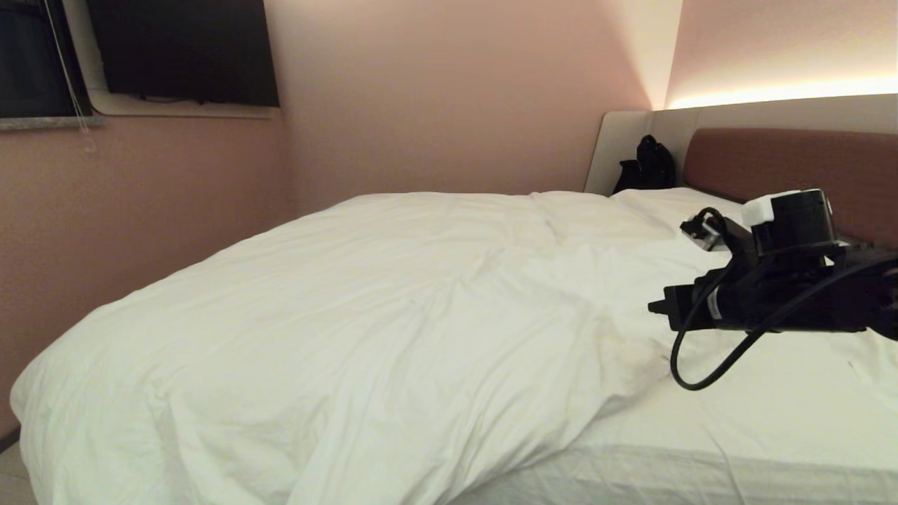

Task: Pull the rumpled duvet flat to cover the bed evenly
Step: Flatten the corners of the folded blanket

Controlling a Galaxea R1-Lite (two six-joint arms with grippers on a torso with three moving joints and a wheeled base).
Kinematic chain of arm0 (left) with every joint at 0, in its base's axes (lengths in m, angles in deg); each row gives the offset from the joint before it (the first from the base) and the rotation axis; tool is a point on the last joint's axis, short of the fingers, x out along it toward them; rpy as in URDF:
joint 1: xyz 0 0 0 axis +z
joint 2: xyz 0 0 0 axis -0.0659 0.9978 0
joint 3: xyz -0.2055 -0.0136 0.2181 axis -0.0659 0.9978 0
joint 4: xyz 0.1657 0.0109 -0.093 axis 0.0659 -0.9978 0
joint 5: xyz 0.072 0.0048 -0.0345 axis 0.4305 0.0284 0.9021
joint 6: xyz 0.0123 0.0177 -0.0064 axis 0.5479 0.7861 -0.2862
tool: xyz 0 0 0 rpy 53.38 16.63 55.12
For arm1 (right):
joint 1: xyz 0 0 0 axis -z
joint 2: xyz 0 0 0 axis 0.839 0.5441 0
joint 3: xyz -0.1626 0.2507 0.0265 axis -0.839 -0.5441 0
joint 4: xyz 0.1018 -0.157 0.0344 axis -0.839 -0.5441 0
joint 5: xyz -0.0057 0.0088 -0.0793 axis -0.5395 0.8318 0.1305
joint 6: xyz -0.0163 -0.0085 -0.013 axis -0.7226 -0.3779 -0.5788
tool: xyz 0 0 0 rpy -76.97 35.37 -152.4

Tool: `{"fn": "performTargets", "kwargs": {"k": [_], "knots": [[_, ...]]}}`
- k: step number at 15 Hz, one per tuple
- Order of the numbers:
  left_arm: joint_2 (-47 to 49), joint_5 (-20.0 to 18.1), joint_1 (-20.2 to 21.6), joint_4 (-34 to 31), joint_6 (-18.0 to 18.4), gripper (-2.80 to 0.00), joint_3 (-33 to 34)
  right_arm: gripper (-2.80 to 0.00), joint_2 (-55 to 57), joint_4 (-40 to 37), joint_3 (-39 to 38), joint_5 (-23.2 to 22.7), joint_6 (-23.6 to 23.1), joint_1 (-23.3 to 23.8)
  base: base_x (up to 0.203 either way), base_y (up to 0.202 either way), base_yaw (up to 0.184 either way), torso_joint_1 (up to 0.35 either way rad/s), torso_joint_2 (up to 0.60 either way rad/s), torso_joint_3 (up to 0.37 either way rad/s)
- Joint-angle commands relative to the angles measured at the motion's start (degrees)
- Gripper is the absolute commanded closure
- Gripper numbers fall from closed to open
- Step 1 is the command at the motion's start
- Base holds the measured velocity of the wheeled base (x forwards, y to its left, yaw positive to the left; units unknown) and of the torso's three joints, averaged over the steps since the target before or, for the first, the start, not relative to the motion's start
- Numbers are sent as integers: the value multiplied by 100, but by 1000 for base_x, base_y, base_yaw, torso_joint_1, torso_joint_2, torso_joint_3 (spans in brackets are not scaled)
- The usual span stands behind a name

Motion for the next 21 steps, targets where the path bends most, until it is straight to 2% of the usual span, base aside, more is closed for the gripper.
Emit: {"fn": "performTargets", "kwargs": {"k": [1, 3, 6, 10, 12, 21], "knots": [[-2, -2, -1, 2, 0, 0, 0, -280, 273, 8, 419, -2, 11, -5, 0, 0, 0, 0, 0, 0], [-2, -2, -1, 2, 0, 0, 0, -280, 719, -24, 1081, 11, 14, -5, 0, 0, 0, 0, 0, 0], [-2, -2, -1, 2, 0, 0, 0, -280, 1256, -54, 1634, 90, 33, -7, 0, 0, 0, 0, 0, 0], [-2, -2, -1, 2, 0, 0, 0, -280, 2594, -59, 2785, 595, 111, 8, 0, 0, 0, 0, 0, 0], [-2, -2, -1, 2, 0, 0, 0, -280, 3179, -168, 3219, 694, 227, 57, 0, 0, 0, 0, 0, 0], [-2, -2, -1, 2, 0, 0, 0, -280, 3419, -239, 3250, 585, 295, -102, 0, 0, 0, 0, 0, 0]]}}
